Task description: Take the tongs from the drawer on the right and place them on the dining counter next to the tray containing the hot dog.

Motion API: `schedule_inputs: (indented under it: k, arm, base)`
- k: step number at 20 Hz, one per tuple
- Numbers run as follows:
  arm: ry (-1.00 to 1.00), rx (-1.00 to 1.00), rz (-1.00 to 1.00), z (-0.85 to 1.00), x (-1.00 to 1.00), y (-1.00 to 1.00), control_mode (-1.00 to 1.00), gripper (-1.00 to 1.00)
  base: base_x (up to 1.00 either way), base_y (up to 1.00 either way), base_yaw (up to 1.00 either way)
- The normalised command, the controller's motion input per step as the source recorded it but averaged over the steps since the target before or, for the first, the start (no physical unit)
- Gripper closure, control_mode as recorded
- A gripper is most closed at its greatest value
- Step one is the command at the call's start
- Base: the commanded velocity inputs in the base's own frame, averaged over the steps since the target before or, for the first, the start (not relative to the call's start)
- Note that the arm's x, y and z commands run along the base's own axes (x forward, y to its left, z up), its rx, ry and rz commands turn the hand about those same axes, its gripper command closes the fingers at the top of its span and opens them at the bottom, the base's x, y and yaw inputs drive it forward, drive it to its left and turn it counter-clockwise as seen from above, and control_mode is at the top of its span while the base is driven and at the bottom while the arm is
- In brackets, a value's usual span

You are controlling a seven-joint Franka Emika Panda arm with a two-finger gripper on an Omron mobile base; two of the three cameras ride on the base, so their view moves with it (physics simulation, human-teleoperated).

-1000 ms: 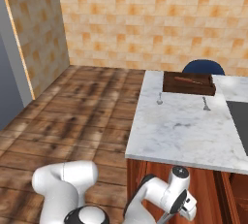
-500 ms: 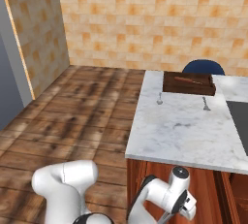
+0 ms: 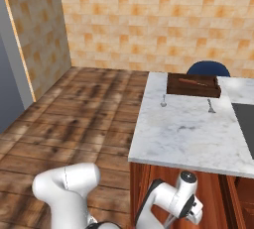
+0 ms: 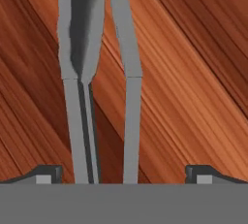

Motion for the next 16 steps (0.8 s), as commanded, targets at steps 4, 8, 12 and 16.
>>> schedule_inputs:
  k: [4, 8, 12, 16]
  arm:
    - [0.00, 0.00, 0.00, -0.19, 0.02, -0.02, -1.00, -1.00]
    - [0.00, 0.00, 0.00, -0.04, 0.00, 0.00, -1.00, 1.00]
    - [0.00, 0.00, 0.00, 0.00, 0.00, 0.00, -1.00, 1.00]
    - [0.00, 0.00, 0.00, 0.00, 0.00, 0.00, -1.00, 1.00]
  base:
    - [0.00, 0.00, 0.00]
    - [0.00, 0.00, 0.00]
    - [0.00, 0.00, 0.00]
    - [0.00, 0.00, 0.00]
